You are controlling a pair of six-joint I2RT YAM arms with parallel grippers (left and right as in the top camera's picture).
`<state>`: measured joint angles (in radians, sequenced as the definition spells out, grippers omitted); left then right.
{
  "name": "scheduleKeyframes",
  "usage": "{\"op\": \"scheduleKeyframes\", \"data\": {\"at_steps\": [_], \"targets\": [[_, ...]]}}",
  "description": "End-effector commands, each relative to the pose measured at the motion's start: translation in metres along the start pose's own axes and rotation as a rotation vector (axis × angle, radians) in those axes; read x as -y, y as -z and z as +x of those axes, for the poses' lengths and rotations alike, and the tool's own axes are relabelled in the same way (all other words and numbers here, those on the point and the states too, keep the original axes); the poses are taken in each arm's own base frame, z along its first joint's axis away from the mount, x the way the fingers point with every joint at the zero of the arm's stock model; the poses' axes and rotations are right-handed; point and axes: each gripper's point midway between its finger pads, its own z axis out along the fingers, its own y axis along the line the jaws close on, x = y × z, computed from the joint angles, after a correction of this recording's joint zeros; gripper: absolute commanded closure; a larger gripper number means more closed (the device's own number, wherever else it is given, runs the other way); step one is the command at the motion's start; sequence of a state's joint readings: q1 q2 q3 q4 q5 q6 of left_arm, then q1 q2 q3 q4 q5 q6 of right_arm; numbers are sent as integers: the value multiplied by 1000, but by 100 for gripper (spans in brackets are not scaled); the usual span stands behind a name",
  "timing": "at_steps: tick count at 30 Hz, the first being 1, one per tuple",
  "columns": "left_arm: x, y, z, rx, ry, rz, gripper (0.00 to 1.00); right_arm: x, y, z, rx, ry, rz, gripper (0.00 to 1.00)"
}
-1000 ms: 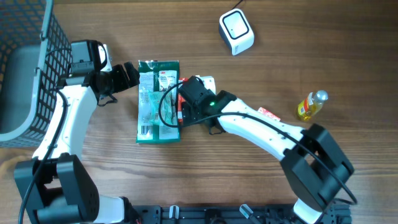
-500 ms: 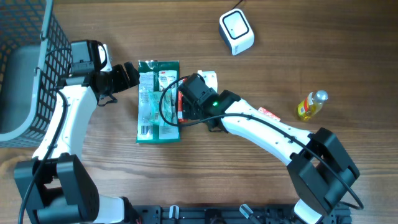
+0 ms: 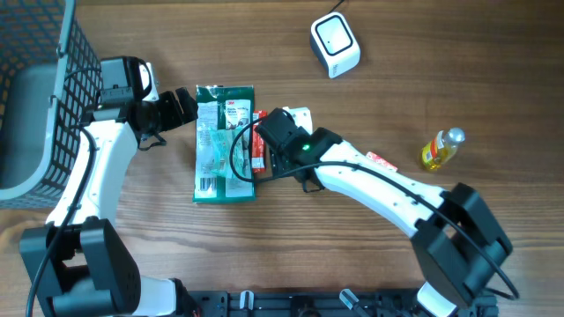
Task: Scan the item barcode
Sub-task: 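Close the right gripper around the jar and lift it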
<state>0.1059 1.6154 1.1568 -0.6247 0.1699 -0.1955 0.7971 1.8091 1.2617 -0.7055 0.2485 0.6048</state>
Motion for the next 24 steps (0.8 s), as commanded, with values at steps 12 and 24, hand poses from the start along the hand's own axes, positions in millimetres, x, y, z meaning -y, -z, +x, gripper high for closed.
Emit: {"op": "scheduleKeyframes", "data": {"at_steps": [12, 24], "targets": [[-1, 7, -9, 30, -6, -4, 0, 5, 37, -25, 109, 39, -39, 0], [-1, 7, -9, 30, -6, -3, 0, 1, 23, -26, 114, 91, -33, 0]]}}
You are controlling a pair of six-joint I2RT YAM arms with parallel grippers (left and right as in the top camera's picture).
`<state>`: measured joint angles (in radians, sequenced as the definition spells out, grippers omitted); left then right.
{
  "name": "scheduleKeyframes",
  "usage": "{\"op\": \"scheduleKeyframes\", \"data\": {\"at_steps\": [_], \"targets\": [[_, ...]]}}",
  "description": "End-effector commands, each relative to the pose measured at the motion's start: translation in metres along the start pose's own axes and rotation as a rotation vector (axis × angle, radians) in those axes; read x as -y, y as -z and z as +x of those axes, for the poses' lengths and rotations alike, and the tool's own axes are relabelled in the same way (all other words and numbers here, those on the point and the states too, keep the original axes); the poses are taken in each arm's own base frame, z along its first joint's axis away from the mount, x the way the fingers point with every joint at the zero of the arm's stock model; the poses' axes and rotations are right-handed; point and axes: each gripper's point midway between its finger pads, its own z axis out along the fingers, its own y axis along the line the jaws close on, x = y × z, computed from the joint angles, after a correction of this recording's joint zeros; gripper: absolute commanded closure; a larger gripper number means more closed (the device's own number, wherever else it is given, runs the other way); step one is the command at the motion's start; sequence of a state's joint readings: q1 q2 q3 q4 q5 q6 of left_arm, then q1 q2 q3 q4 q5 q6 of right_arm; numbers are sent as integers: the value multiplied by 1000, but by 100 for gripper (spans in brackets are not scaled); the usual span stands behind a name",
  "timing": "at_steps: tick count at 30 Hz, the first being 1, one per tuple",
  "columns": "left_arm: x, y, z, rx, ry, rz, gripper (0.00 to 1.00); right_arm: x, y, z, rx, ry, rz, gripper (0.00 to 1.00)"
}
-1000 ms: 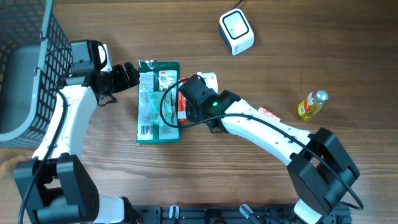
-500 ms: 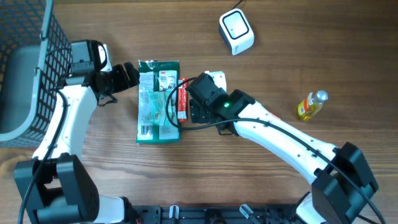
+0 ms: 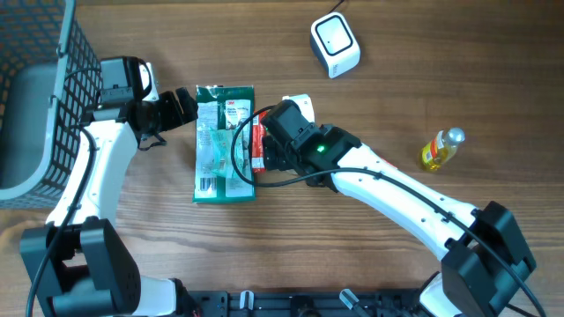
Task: Scan the item barcode
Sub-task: 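Close the right gripper around the jar and lift it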
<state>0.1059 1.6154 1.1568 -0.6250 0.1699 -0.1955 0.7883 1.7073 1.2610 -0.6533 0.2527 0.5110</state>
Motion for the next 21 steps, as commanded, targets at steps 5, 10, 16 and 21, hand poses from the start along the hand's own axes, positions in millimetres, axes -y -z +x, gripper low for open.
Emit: {"op": "scheduleKeyframes", "data": {"at_steps": [5, 10, 16, 21], "targets": [[-1, 7, -9, 31, -6, -3, 0, 7, -34, 16, -59, 51, 63, 0], [-1, 7, -9, 30, -6, -3, 0, 9, -44, 24, -89, 60, 78, 0], [-1, 7, -9, 31, -6, -3, 0, 10, -44, 26, -97, 62, 83, 22], [-1, 7, -9, 30, -6, -3, 0, 17, -38, 27, -106, -21, 99, 25]]}}
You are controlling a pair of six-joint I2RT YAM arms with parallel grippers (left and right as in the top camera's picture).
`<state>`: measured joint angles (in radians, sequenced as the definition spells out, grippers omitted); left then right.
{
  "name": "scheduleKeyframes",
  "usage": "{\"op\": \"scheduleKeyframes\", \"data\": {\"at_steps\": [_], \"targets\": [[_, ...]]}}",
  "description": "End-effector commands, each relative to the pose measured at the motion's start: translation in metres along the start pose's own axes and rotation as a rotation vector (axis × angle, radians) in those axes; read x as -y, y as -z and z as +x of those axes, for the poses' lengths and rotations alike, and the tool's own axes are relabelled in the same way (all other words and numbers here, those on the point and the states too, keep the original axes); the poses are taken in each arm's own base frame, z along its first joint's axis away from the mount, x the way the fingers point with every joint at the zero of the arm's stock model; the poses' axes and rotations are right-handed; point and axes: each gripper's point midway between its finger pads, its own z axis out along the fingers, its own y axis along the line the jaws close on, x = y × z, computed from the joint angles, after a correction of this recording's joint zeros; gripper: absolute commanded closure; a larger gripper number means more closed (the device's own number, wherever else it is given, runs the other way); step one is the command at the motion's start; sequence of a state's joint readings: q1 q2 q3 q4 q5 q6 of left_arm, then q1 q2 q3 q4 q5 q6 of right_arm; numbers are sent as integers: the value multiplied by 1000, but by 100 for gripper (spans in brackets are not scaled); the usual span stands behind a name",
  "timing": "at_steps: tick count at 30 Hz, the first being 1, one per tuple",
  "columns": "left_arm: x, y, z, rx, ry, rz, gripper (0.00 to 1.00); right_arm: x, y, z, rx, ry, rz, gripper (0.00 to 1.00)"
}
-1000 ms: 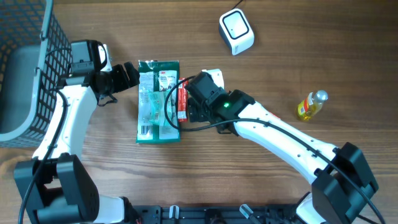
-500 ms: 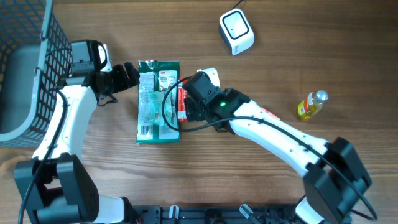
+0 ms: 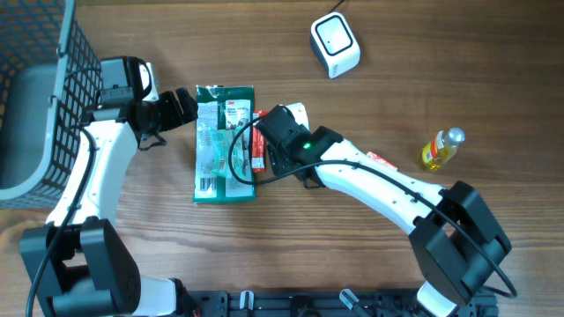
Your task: Scan the item barcode
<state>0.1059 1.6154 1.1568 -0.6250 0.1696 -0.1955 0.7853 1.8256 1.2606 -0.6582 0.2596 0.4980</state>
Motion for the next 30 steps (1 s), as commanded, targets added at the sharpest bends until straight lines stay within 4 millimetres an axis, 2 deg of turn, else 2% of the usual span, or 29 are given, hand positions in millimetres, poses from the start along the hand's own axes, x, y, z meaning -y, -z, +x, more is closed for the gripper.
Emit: {"op": "scheduleKeyframes", "data": {"at_steps": [1, 6, 9, 15, 17, 21, 22, 24, 25, 27, 30], "targets": [[-1, 7, -9, 30, -6, -3, 0, 14, 4, 1, -9, -80, 34, 26], [-1, 7, -9, 30, -6, -3, 0, 34, 20, 1, -20, -154, 56, 33], [-1, 7, -9, 30, -6, -3, 0, 36, 25, 5, -38, -177, 43, 39], [-1, 7, -9, 31, -6, -3, 0, 29, 29, 10, -72, -176, -1, 37], [-1, 7, -9, 31, -6, -3, 0, 29, 29, 10, -74, -174, 0, 32], [-1, 7, -9, 30, -6, -3, 0, 34, 28, 11, -75, -174, 21, 30], [-1, 7, -9, 30, -6, -3, 0, 35, 28, 11, -77, -172, 22, 26], [-1, 7, -9, 30, -6, -3, 0, 35, 28, 11, -77, -170, 23, 4], [-1, 7, -9, 30, -6, -3, 0, 34, 28, 10, -72, -165, 20, 0], [-1, 7, -9, 30, -6, -3, 0, 28, 27, -4, -16, -94, -14, 0], [-1, 7, -9, 30, -6, -3, 0, 26, 26, -8, 2, -67, -23, 0]]}}
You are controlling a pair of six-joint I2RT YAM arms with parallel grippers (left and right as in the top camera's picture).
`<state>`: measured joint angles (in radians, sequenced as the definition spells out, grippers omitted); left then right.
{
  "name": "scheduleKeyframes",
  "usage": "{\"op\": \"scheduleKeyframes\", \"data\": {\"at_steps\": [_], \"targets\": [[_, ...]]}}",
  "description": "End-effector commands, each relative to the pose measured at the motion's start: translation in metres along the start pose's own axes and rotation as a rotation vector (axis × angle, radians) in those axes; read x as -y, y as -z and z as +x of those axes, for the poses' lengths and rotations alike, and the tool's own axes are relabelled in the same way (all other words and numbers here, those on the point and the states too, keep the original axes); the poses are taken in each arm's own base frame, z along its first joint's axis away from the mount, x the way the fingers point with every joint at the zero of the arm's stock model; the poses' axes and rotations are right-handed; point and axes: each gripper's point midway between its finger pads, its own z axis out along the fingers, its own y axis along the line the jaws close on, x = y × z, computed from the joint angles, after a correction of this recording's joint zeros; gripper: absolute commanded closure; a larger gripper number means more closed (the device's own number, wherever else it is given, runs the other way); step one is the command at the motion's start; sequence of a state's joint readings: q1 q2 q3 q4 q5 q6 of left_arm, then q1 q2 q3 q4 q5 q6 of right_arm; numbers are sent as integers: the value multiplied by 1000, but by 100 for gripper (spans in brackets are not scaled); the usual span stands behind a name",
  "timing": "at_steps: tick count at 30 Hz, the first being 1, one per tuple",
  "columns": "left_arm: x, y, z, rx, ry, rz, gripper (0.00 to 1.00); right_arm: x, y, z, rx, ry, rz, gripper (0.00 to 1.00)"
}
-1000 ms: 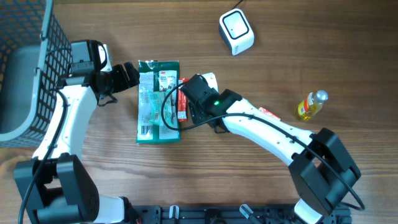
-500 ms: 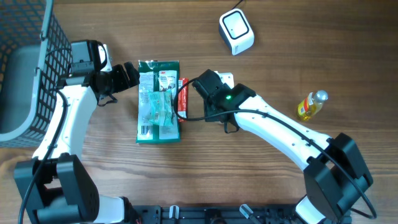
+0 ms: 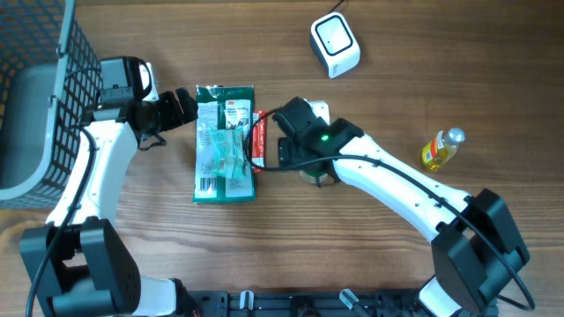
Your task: Scan the item barcode
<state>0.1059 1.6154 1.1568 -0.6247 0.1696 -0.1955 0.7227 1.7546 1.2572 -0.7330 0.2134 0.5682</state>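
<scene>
A green flat package (image 3: pixel 224 143) lies on the wooden table, its barcode (image 3: pixel 205 185) facing up near the lower left corner. My left gripper (image 3: pixel 188 106) sits at the package's upper left edge, its two fingers spread apart. My right gripper (image 3: pixel 262 146) points left at the package's right edge, over a narrow red packet (image 3: pixel 258 132). Its fingertips are dark and hidden against the packet, so their state does not show. The white scanner (image 3: pixel 335 46) stands at the back, apart from both grippers.
A dark wire basket (image 3: pixel 53 79) fills the far left. A small yellow bottle (image 3: pixel 441 148) lies at the right. A white item (image 3: pixel 315 111) and a small round object (image 3: pixel 318 176) peek out from under the right arm.
The right arm has shifted a little to the right, its wrist now farther from the package. The round object shows below it. The left arm and green package have not moved.
At every earlier moment the left gripper stayed at the package's upper left edge and the package lay still. The right gripper stood at the red packet by the package's right edge, its arm swung slightly between moments, and it is now a little farther right.
</scene>
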Motion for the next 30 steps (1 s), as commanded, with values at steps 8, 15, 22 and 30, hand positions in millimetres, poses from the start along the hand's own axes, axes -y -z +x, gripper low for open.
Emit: {"op": "scheduleKeyframes", "data": {"at_steps": [8, 15, 22, 30], "targets": [[-1, 7, -9, 30, -6, -3, 0, 16, 31, -22, -62, -61, -80, 0], [-1, 7, -9, 30, -6, -3, 0, 19, 34, -12, -147, -41, -106, 0], [-1, 7, -9, 30, -6, -3, 0, 17, 12, 3, -200, -5, -36, 0], [-1, 7, -9, 30, -6, -3, 0, 19, -14, 19, -278, 10, 5, 0]]}}
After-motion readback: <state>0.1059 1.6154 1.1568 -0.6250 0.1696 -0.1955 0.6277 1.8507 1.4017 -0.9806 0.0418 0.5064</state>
